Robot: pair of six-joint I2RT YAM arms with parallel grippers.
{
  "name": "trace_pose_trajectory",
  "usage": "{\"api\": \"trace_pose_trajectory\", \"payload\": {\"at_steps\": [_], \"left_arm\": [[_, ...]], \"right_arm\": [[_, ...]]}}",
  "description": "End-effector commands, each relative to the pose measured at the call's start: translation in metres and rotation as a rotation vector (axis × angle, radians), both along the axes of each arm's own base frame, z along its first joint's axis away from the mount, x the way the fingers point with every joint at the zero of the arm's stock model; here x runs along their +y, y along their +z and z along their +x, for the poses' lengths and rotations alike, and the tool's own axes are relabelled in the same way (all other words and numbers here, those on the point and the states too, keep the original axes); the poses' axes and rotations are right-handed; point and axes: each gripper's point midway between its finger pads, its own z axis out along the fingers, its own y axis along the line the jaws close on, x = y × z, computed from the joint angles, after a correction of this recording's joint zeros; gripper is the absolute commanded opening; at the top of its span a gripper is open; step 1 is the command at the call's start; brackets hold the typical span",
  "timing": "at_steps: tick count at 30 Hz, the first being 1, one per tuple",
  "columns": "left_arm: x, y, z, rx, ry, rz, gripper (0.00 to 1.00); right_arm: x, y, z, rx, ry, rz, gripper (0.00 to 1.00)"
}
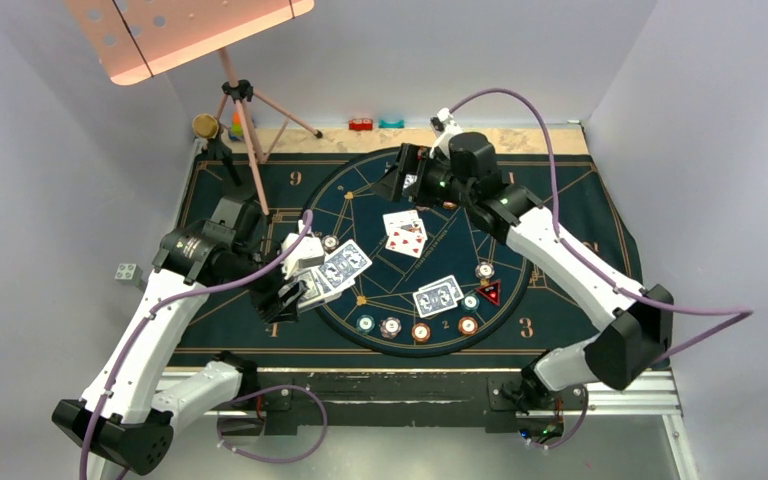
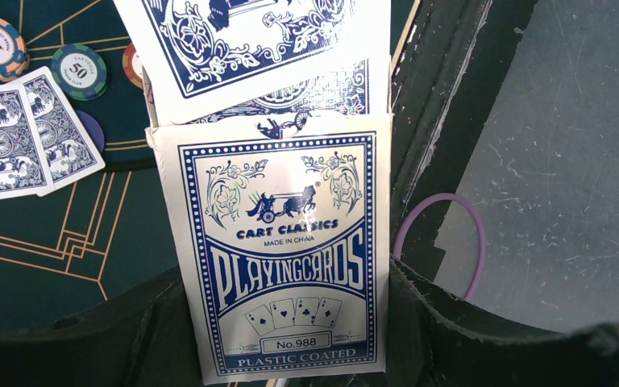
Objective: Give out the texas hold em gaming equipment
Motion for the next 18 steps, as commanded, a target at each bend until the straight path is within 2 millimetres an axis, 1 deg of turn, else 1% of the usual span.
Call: {"api": "trace_pose_trajectory", "payload": {"at_steps": [1,4,7,9,13,18], "left_arm": [[-0.006,0.007,0.002,-0.029,-0.029,-0.033,0.00],[-0.006,0.008,0.003,-0.032,-0.026,-0.037,0.00],[-0.008,0.009,0.004,-0.034,-0.025,-0.043,0.00],[-0.008,0.010,0.004,-0.036,-0.026,-0.044,0.00],[-0.008,0.010,0.004,-0.034,-0.025,-0.049,0.00],[-0.009,0.010,0.005,-0.036,-0.024,-0.052,0.00]], "right_arm": [[0.039,0.013,-0.056,0.064,0.321,0.183,0.97],[0.059,0.017,-0.081,0.062,0.420,0.188,0.97],[0.077,0.007,-0.100,0.070,0.476,0.125,0.98],[0.085,-0.001,-0.107,0.083,0.493,0.098,0.98],[0.090,-0.007,-0.115,0.089,0.498,0.100,0.98],[0.091,-0.015,-0.123,0.117,0.519,0.108,0.98]]}}
